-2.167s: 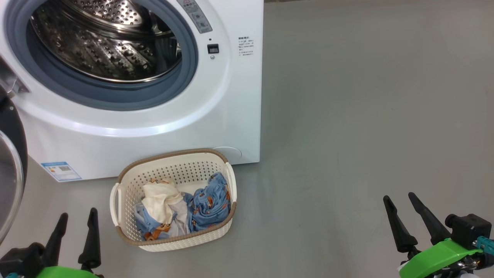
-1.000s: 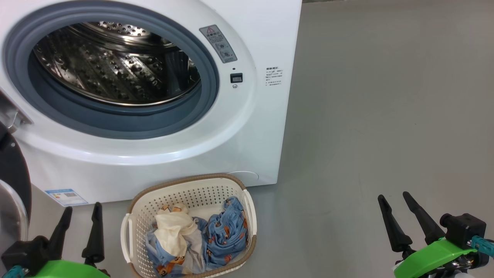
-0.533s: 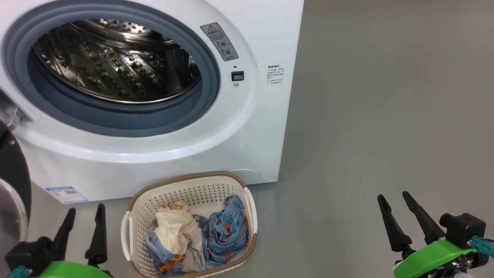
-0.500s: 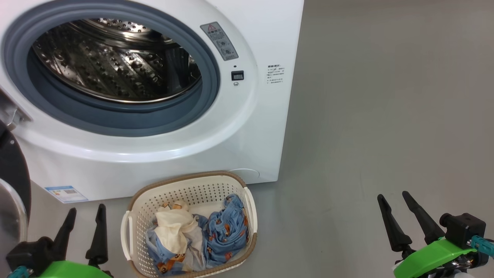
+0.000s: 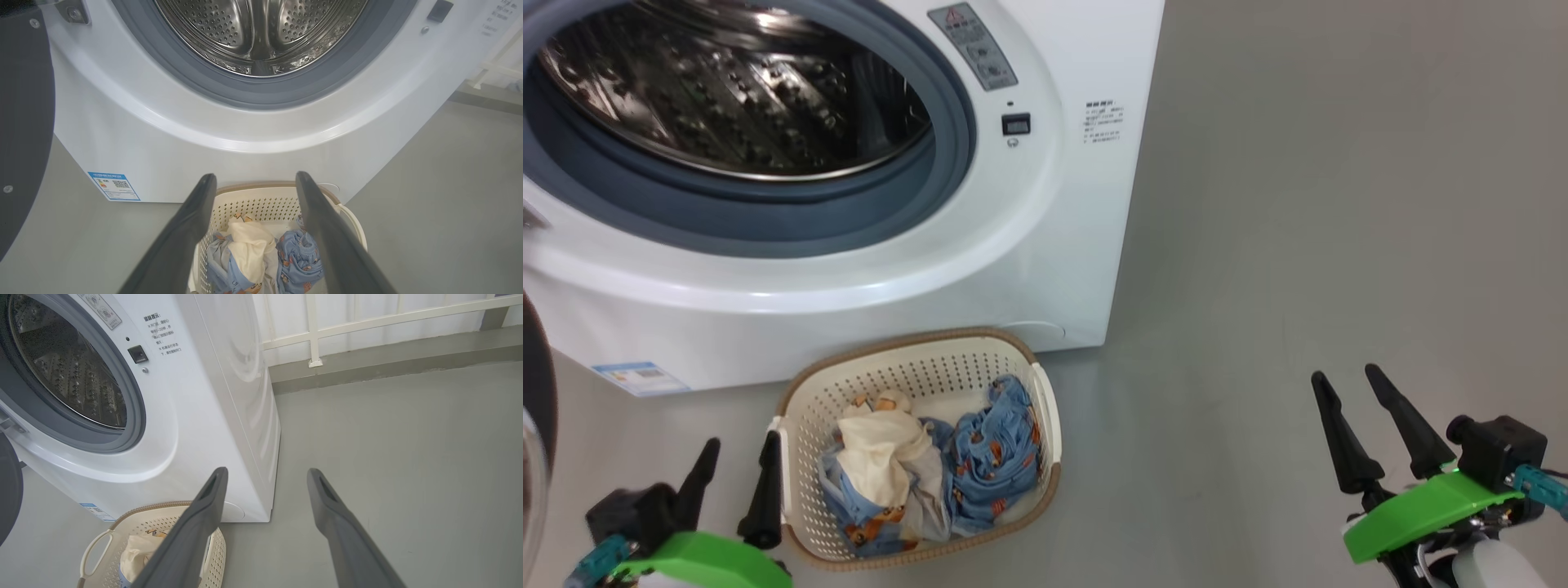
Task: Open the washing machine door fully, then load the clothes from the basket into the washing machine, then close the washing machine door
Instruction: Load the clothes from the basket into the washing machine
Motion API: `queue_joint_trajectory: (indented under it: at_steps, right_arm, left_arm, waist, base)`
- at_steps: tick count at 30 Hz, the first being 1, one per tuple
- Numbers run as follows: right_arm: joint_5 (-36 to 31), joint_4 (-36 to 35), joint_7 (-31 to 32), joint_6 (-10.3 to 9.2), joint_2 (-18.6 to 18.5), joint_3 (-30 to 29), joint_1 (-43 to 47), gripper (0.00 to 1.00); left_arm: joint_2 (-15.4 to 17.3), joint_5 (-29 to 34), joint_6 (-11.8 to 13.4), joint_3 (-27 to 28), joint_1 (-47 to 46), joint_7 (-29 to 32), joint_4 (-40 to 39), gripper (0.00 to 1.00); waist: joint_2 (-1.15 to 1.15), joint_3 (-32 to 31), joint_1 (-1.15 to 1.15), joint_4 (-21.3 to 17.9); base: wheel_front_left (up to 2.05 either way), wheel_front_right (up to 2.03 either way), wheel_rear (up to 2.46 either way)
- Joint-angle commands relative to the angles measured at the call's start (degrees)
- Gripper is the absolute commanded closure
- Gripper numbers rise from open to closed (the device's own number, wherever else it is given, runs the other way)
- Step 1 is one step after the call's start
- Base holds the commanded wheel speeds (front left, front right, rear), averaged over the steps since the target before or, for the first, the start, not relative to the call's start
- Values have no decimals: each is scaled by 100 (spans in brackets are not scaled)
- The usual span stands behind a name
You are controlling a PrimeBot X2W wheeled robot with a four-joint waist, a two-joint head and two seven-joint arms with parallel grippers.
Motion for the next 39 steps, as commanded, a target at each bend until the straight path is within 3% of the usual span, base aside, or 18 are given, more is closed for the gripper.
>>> queue_joint_trajectory:
  at_steps: [1, 18, 39]
  right_arm:
    - [-56, -156, -70, 9, -22, 110, -175, 0]
    - [-291, -287, -70, 9, 192, 204, -1069, 0]
    - [-488, -506, -70, 9, 323, 175, -1606, 0]
  left_arm:
    - [141, -55, -9, 81, -323, -37, 16, 0]
    - [416, -863, -9, -1135, -2168, -37, 1979, 0]
    - [631, -2186, -9, -3002, -3701, -14, 3608, 0]
  waist:
    - [0, 259, 0, -28]
    - [0, 1837, 0, -118]
    - [0, 2966, 0, -242]
  base:
    - [0, 0, 0]
    - [0, 0, 0]
    - [0, 0, 0]
